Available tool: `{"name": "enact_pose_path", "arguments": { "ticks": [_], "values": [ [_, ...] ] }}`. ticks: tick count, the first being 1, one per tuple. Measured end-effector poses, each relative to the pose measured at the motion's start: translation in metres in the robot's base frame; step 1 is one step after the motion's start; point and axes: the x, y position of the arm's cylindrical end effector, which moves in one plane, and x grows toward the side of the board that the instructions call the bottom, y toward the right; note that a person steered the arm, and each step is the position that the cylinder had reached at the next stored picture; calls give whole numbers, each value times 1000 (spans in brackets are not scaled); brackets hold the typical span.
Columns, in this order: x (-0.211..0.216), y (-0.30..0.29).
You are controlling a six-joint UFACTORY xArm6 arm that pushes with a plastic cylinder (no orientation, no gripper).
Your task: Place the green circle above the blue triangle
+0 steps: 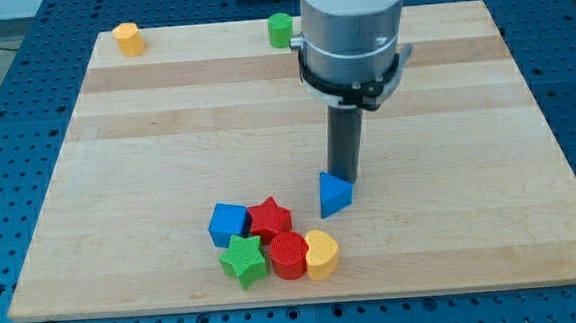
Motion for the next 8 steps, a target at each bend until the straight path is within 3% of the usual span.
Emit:
{"name": "enact_pose_path", "arguments": {
  "ticks": [2,3,4,5,7,8],
  "values": [
    [42,-9],
    [44,-8],
    [11,33],
    [-65,53],
    [-254,55],
    [-311,53]
  ]
}}
